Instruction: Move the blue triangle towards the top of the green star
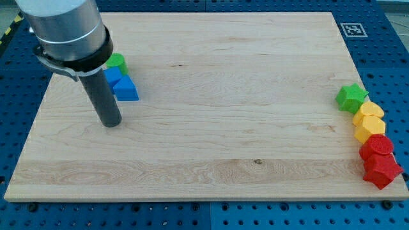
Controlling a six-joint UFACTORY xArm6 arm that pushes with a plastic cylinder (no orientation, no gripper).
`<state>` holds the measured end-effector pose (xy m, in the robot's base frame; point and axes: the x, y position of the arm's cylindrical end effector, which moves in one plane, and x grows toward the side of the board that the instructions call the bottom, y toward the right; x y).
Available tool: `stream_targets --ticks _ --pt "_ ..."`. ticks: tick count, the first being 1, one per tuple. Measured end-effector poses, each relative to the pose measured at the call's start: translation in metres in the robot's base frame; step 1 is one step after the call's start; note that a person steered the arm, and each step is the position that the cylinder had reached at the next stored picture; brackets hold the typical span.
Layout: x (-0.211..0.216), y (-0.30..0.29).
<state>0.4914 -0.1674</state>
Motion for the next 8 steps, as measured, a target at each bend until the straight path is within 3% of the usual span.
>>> stream_targets --ticks 8 --pt "-0.085 0.013"
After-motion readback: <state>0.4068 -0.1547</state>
